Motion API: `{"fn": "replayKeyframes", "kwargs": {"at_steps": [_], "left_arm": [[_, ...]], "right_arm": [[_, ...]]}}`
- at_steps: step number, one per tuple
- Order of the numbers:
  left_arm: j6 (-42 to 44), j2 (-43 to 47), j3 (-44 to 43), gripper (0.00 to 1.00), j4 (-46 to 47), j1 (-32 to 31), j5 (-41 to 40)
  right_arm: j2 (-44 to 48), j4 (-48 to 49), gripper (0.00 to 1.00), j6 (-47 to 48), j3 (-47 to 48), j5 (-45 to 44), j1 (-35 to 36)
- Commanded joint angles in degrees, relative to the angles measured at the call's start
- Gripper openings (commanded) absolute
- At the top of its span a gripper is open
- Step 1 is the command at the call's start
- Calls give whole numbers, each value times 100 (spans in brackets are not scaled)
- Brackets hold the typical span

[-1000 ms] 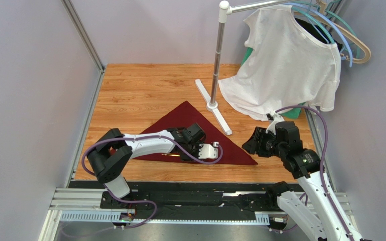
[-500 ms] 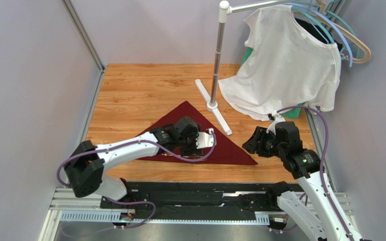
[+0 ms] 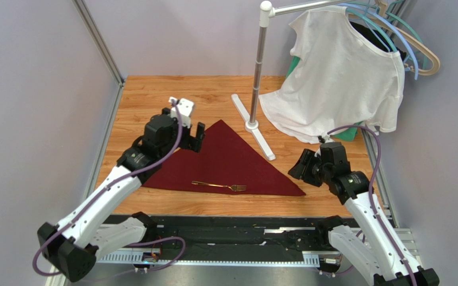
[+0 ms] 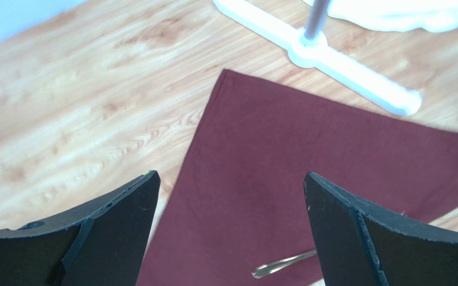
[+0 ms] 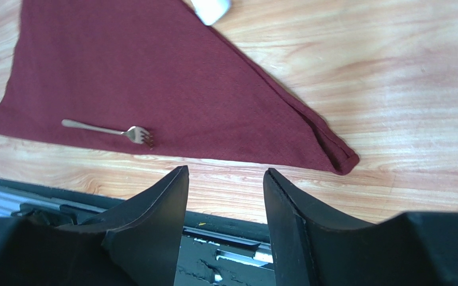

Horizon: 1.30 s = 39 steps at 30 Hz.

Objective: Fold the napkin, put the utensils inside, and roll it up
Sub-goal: Place the fork on the napkin, then fold the napkin at the center of the board.

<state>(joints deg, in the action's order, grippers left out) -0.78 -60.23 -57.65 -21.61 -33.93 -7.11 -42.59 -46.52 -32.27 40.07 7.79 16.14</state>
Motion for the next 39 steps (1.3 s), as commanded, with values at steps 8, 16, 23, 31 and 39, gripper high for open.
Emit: {"fn": "replayKeyframes", "kwargs": {"at_steps": [8, 16, 23, 31, 39], "left_arm": [[-2944, 2208, 2257, 99, 230, 1433, -167], [-3763, 1277, 2126, 99, -679, 2013, 491], [-3597, 1427, 1995, 99, -668, 2022, 519], [-3403, 1136, 1730, 97, -845, 2013, 931], [-3403, 1110, 1819, 97, -678, 2013, 1115]], "right_arm": [[163, 336, 54, -719, -869, 135, -761], [102, 557, 54, -1308, -1230, -128, -788], [40, 547, 52, -1641, -1555, -594, -797], [-74, 592, 52, -1747, -1757, -1077, -806], [-100, 706, 49, -1826, -1889, -1201, -814]]}}
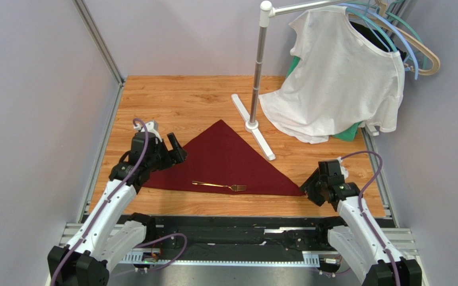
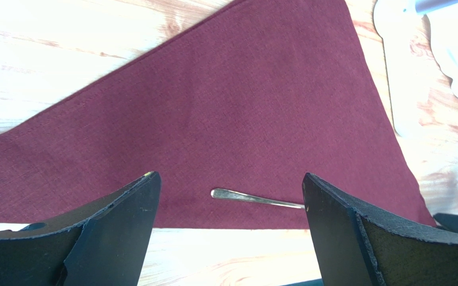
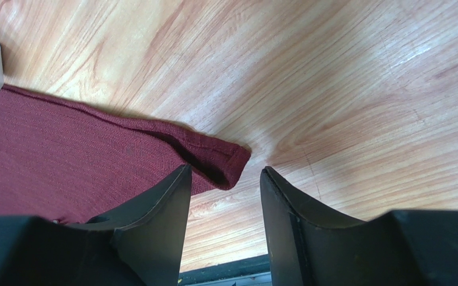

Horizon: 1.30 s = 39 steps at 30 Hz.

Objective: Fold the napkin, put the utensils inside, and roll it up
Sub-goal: Fold the napkin at the center of the board.

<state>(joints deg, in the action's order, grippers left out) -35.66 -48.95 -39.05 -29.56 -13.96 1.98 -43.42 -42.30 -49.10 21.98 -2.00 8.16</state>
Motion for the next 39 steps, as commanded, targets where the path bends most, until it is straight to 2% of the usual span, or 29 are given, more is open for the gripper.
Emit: {"fn": "replayKeyframes", "kwargs": {"at_steps": [1, 6, 12, 21, 29, 39], "left_arm": [[85, -44, -42, 97, 135, 16, 241], [85, -80, -33, 97, 117, 16, 250], [7, -150, 46, 97, 47, 16, -39], [-73, 105, 248, 97, 73, 16, -101], [-90, -229, 214, 97, 100, 16, 118], [-82, -229, 196, 97, 91, 16, 127]], "right_arm": [[-26, 328, 49, -152, -140, -187, -25], [105, 346, 47, -249, -229, -99, -25], [492, -76, 45, -232, 35, -29, -17], [632, -23, 40, -328, -211, 314, 27], [422, 82, 38, -311, -317, 253, 45], [176, 319, 38, -363, -256, -72, 36]]}}
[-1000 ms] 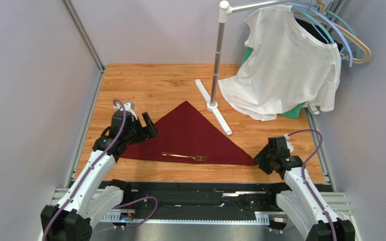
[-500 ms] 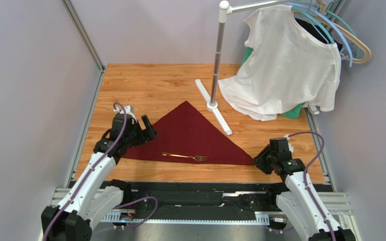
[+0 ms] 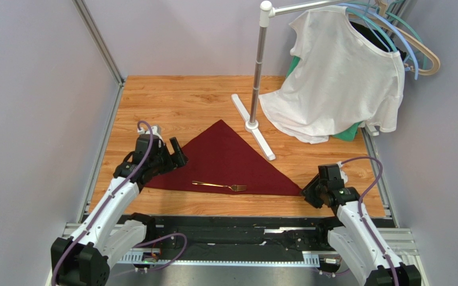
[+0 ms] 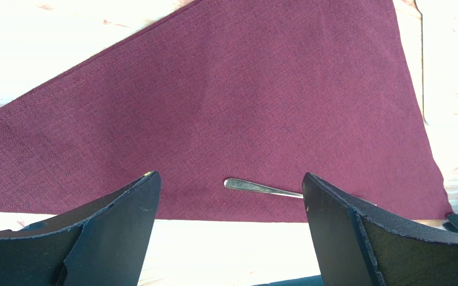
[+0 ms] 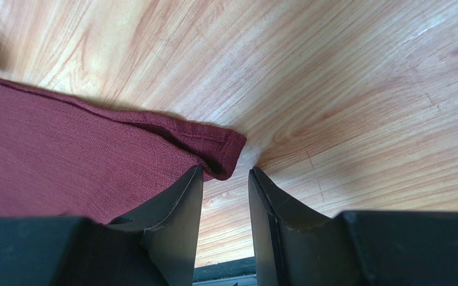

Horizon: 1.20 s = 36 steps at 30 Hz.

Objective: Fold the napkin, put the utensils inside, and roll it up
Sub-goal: Fold the napkin at the center of the board.

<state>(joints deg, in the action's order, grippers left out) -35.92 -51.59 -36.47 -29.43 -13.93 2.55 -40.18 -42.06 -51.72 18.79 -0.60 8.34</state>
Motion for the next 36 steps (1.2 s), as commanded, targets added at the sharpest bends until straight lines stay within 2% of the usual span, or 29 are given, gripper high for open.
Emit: {"fn": "replayKeyframes", "kwargs": {"at_steps": [1, 12, 19, 27, 30, 34, 36], "left_arm": [[-55, 18, -71, 97, 78, 13, 71], [-46, -44, -71, 97, 95, 13, 106], [-46, -9, -62, 97, 78, 13, 71], [-64, 9, -27, 97, 16, 13, 71], [-55, 18, -27, 97, 8, 13, 44], [-55, 18, -18, 97, -10, 13, 35], [-55, 9, -18, 97, -19, 13, 35]], "right_arm": [[-200, 304, 37, -92, 72, -256, 27], [-323, 383, 33, -75, 29, -502, 27], [-446, 541, 25, -110, -95, -555, 27], [-622, 655, 23, -66, -112, -652, 19], [-701, 717, 17, -57, -129, -669, 27], [-649, 708, 1, -48, -138, -713, 19], [-588, 647, 0, -48, -95, -713, 27]]}}
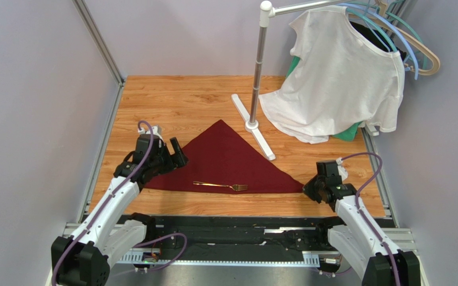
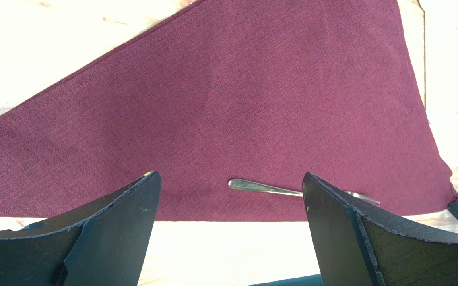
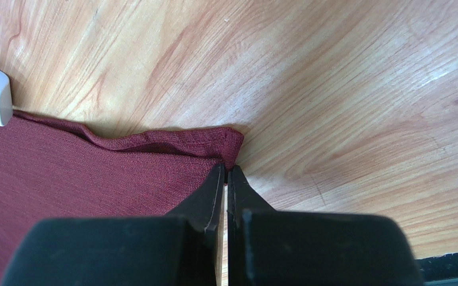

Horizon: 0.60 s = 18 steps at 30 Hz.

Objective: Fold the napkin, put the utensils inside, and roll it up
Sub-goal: Fold the napkin at the center of the board.

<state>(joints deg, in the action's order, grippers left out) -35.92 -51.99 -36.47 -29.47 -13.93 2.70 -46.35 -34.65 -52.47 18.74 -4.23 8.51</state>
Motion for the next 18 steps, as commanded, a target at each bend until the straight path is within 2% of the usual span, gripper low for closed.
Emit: {"fn": "replayKeyframes", "kwargs": {"at_steps": [1, 7, 11, 16, 18], "left_arm": [[-55, 40, -27, 97, -23, 13, 20], [-64, 40, -9, 97, -15, 13, 20], [-55, 31, -1, 97, 12, 13, 55], [-64, 48, 17, 97, 3, 13, 55], [-64, 66, 17, 97, -6, 13, 82]], "right_arm": [[108, -112, 0, 43, -81, -342, 10], [643, -261, 0, 254, 59, -219, 80], [1118, -331, 0, 421, 270, -254, 387], [1198, -261, 0, 571, 560, -157, 598], [1181, -165, 0, 597, 683, -288, 923]]}}
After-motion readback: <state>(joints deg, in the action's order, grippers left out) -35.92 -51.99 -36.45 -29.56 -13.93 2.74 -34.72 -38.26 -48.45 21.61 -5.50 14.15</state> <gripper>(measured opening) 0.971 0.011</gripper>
